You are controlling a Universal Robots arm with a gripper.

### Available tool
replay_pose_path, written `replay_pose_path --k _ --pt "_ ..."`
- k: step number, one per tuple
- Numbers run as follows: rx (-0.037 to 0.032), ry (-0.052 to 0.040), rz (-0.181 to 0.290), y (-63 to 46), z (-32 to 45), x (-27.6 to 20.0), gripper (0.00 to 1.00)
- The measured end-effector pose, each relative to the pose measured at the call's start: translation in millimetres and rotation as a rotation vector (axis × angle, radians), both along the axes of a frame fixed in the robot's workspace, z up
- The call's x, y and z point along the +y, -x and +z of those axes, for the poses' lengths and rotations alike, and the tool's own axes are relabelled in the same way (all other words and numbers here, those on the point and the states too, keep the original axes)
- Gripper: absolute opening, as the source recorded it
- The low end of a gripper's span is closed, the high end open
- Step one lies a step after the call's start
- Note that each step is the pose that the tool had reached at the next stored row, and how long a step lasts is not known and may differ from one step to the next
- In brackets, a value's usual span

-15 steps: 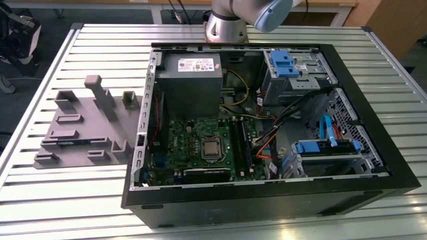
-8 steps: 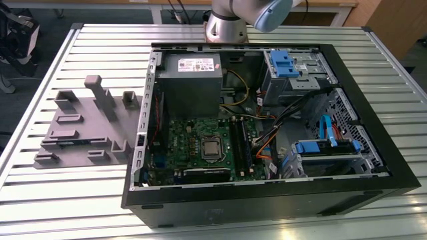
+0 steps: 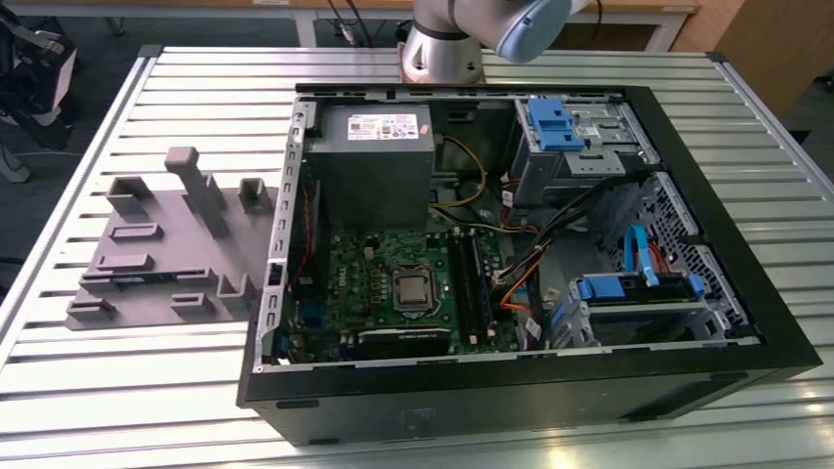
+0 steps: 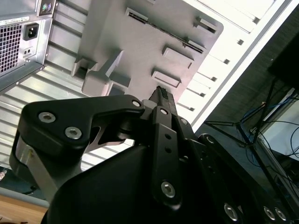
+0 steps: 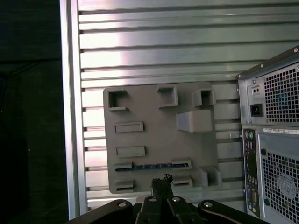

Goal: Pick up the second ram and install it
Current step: 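Pick up the second ram and move it above second insertion slot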

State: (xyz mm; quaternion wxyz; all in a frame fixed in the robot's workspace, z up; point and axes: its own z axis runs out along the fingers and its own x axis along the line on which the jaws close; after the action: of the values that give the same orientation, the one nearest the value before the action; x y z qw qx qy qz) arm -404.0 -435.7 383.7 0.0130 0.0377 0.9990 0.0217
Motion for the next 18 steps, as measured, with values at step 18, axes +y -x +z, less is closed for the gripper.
replay_pose_path --k 18 --pt "0.0 0.0 0.058 0.0 -0.1 0.0 0.11"
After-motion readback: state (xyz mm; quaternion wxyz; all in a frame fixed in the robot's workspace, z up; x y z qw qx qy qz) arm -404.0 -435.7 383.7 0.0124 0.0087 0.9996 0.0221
